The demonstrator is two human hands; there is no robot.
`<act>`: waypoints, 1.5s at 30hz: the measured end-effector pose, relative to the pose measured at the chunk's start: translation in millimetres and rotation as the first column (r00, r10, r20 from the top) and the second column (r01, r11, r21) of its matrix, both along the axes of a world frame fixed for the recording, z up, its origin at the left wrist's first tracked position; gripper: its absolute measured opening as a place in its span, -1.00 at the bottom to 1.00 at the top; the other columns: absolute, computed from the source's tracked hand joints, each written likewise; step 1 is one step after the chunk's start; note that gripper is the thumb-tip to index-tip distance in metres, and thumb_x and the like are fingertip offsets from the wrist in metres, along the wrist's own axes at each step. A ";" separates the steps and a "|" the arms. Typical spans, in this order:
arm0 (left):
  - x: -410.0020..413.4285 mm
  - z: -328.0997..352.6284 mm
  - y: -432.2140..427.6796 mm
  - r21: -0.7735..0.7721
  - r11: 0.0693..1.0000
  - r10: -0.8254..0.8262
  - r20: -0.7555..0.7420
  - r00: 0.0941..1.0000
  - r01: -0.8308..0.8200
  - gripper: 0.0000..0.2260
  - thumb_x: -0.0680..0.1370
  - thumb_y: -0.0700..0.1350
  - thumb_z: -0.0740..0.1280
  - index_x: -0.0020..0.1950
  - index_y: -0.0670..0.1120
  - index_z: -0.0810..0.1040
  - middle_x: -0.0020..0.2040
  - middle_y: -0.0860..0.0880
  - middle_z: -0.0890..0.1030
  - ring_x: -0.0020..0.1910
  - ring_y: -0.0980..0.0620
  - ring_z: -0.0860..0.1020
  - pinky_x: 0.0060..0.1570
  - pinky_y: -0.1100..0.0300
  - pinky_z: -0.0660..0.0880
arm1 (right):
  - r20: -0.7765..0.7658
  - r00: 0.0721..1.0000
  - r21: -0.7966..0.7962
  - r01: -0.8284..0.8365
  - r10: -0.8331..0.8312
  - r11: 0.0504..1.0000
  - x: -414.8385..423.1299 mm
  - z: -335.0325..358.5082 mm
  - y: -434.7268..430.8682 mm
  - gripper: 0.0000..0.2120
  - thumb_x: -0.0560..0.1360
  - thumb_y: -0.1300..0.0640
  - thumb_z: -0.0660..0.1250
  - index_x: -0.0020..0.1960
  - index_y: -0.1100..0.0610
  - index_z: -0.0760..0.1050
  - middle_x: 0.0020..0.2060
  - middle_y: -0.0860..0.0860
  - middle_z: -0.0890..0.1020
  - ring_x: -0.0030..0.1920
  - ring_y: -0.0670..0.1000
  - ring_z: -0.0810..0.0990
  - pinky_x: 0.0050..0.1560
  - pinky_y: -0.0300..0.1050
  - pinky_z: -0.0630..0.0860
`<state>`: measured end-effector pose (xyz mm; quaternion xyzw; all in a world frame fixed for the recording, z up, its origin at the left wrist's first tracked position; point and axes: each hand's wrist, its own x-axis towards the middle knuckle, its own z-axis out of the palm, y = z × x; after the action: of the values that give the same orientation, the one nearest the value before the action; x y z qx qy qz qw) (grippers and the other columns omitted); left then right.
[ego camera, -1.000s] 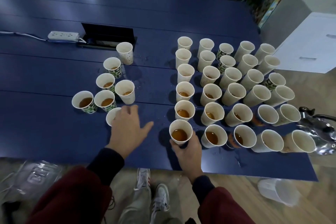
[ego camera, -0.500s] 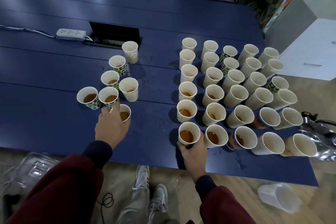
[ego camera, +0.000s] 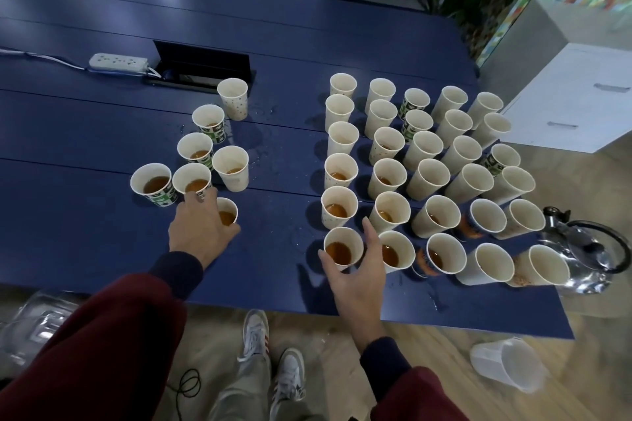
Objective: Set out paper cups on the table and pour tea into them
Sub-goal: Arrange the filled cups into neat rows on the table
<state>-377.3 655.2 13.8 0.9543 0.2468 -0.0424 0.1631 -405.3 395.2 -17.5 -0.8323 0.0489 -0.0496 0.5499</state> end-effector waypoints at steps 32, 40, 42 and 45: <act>212.5 119.0 92.0 -0.540 0.699 -0.328 0.341 0.881 0.469 -0.38 0.41 0.13 0.53 0.39 0.10 0.36 0.09 0.14 0.54 0.05 0.18 0.56 0.01 0.23 0.53 | -0.025 0.876 -0.585 -0.403 0.482 0.704 252.1 120.7 187.0 -0.43 0.35 -0.23 0.44 0.24 0.06 0.48 0.03 -0.01 0.48 -0.05 0.06 0.55 -0.05 0.02 0.53; 307.8 58.1 152.9 -0.225 0.923 -0.287 0.141 0.948 0.313 -0.29 0.41 0.21 0.49 0.42 -0.11 0.38 0.28 -0.13 0.45 0.28 -0.15 0.45 0.24 -0.05 0.44 | -0.111 0.926 -0.669 -0.338 0.361 0.662 355.5 97.8 178.5 -0.44 0.41 -0.12 0.50 0.27 0.14 0.45 0.15 0.05 0.52 0.10 0.09 0.54 0.09 0.01 0.49; 325.2 45.1 159.7 -0.150 0.926 -0.351 0.006 0.936 0.347 -0.21 0.39 0.25 0.48 0.48 -0.08 0.30 0.29 -0.16 0.42 0.30 -0.19 0.40 0.24 -0.07 0.44 | -0.150 0.928 -0.685 -0.346 0.341 0.641 379.9 80.7 178.2 -0.44 0.40 -0.12 0.50 0.25 0.16 0.45 0.15 0.07 0.53 0.12 0.11 0.53 0.13 0.00 0.46; 336.5 30.4 159.8 -0.142 0.908 -0.411 -0.120 0.904 0.394 -0.16 0.38 0.22 0.49 0.55 0.06 0.19 0.32 -0.16 0.36 0.30 -0.18 0.37 0.21 -0.08 0.47 | -0.234 0.930 -0.705 -0.363 0.284 0.609 408.1 51.6 178.7 -0.43 0.40 -0.16 0.48 0.24 0.16 0.43 0.16 0.09 0.54 0.15 0.13 0.52 0.16 0.01 0.45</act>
<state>-40.8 815.0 44.2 0.9680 0.0528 -0.1592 0.1865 2.8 573.8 34.1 -0.9786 -0.0997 0.0760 0.1633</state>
